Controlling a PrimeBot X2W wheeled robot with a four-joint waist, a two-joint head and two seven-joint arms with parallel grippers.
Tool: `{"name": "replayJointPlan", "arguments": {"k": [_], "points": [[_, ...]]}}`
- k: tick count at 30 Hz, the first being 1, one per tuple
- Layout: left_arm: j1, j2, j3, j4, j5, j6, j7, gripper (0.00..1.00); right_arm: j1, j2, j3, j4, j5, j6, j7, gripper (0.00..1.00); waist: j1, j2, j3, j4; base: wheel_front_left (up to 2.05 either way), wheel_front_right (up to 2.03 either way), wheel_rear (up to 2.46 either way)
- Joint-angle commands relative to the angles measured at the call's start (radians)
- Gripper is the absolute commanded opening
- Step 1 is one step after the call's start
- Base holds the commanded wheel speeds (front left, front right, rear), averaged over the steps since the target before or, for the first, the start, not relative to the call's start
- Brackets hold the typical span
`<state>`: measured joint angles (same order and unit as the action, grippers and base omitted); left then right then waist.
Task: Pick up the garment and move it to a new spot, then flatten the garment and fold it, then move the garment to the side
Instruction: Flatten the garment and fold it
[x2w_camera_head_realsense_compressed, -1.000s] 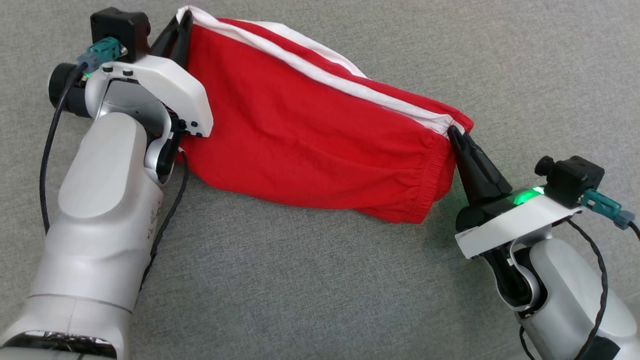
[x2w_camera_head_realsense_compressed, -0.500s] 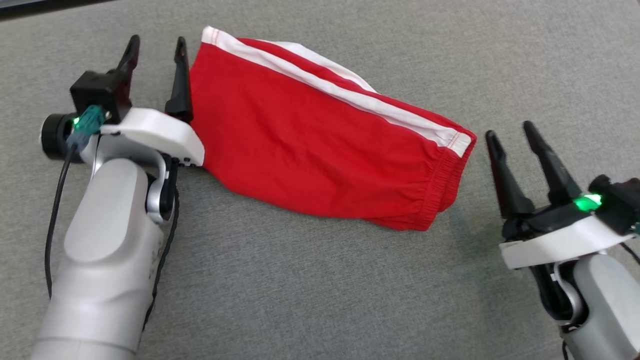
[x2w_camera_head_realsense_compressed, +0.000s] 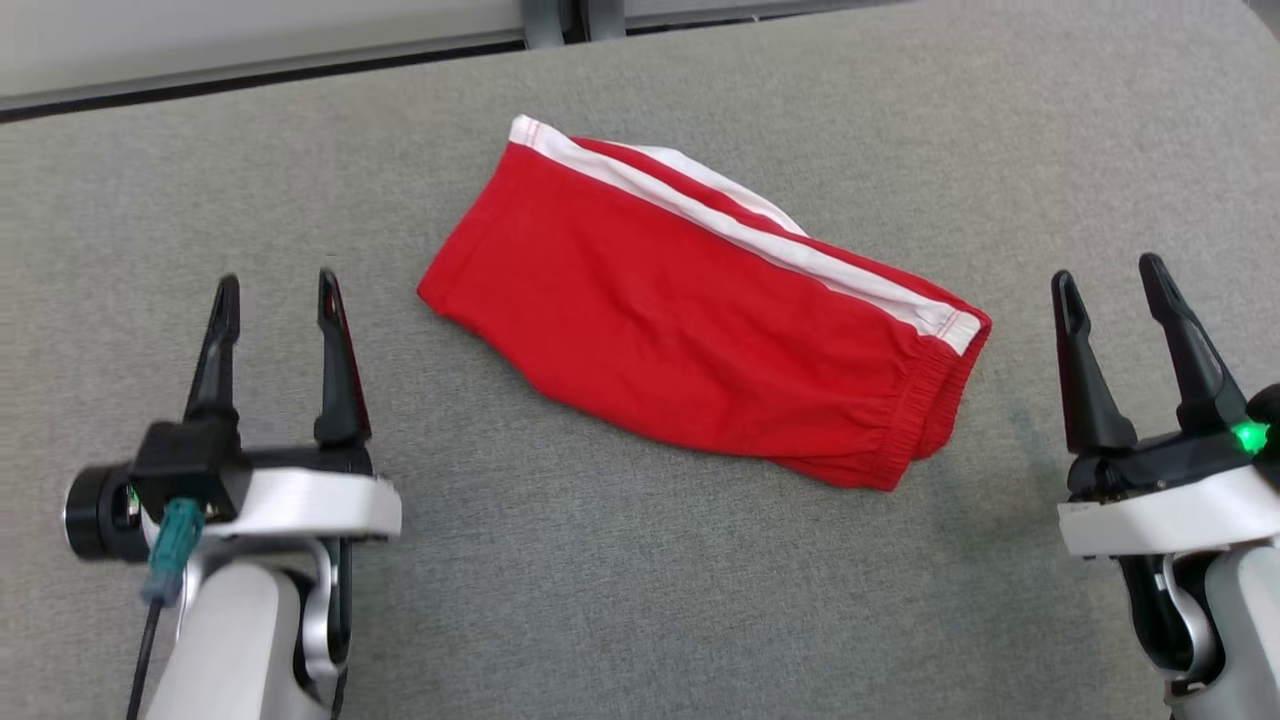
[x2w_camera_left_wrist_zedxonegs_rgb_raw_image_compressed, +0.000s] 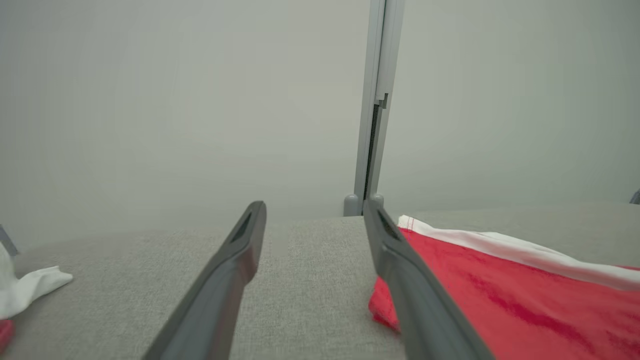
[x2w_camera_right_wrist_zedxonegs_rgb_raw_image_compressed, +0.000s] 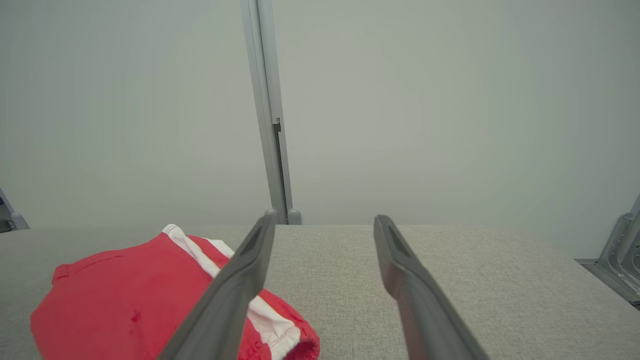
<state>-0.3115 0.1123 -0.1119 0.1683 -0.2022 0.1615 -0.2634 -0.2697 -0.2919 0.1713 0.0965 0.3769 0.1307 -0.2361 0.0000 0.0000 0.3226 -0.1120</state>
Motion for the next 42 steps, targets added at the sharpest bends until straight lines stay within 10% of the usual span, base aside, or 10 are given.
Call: {"name": "replayJointPlan", "arguments": {"k": [1,29,42], "points": [[0.036,0.010,-0.001,-0.024,0.012,0.010,0.004,1.00,0.021,0.004,-0.007,-0.005,-0.013,0.000,0.009,1.00,0.0000,0.0000,-0.027,0.019,0.00,0.00,0.00],[0.244,0.037,-0.050,-0.162,0.010,0.039,0.119,1.00,0.155,0.054,-0.043,-0.045,-0.034,0.000,0.085,1.00,0.0000,0.0000,-0.112,0.029,0.00,0.00,0.00],[-0.100,0.023,-0.144,0.123,-0.057,-0.131,0.270,1.00,0.092,0.056,-0.007,-0.068,-0.008,0.000,0.080,1.00,0.0000,0.0000,0.002,-0.017,0.00,0.00,0.00]]}}
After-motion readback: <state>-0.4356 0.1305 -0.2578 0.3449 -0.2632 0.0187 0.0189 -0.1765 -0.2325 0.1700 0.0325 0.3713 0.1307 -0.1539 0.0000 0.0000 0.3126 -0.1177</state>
